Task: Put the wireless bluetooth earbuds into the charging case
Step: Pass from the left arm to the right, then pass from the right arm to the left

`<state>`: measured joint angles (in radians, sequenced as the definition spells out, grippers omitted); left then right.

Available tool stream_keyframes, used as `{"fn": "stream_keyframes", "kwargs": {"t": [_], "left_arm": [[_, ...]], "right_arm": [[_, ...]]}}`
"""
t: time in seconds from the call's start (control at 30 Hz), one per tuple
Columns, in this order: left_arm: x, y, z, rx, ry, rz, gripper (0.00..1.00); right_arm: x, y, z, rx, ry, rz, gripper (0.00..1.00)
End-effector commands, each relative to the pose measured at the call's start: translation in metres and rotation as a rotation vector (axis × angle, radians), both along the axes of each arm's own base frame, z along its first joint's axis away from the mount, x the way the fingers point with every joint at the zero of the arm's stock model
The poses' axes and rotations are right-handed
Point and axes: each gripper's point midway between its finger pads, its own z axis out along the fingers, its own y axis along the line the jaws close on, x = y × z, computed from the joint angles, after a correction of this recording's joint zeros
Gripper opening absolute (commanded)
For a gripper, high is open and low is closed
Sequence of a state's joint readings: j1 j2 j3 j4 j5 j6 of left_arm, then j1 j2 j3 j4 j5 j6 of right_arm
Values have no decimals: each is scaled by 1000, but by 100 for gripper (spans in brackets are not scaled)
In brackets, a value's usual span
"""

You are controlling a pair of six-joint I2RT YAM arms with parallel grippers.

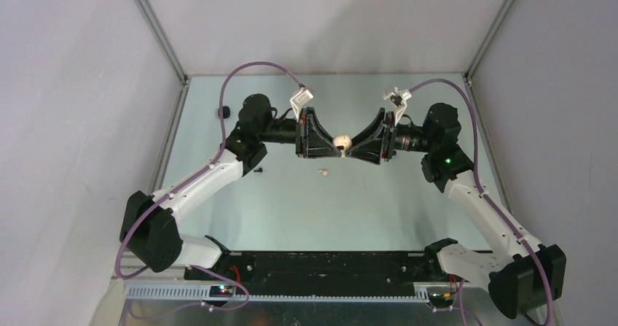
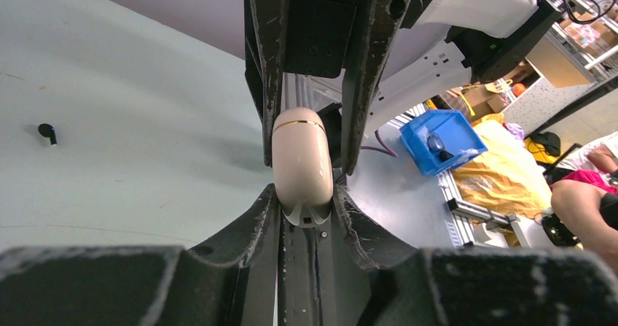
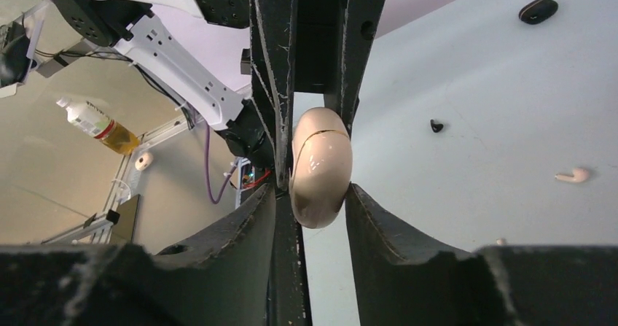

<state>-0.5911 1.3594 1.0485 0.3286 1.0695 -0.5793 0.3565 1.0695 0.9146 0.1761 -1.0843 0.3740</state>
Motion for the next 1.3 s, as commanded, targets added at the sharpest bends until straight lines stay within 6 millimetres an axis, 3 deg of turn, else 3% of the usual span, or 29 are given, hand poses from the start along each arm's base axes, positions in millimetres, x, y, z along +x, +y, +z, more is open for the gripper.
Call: {"fn": "stream_keyframes", "kwargs": {"t": [0.0,0.1,0.17,0.27,0.33,0.6,0.73,1.07,1.27], "left_arm": [[-6,5,14,-34,-43,-6,17],[-4,5,11,-27,-47,0,17],[-3,5,9,-17,-46,6,20],[-2,5,6,-7,-47,13,26],[-1,5,4,1,-49,17,33],[0,6,0,28,-59,30,86],[1,9,-7,80,-101,30,98],[-17,23,-19,235,-270,-83,99],[-39,19,-43,326,-318,-154,99]], "right_arm": [[-9,2,12,27,-40,48,41],[-9,2,13,28,-41,52,32],[-8,2,13,28,-43,48,18],[-7,2,12,26,-51,41,10],[-6,1,12,23,-60,36,7],[-8,0,12,15,-93,34,3],[-8,-1,6,-20,-93,38,2],[-19,-1,-10,-181,-143,92,1],[-33,10,-21,-223,-187,138,0]]}}
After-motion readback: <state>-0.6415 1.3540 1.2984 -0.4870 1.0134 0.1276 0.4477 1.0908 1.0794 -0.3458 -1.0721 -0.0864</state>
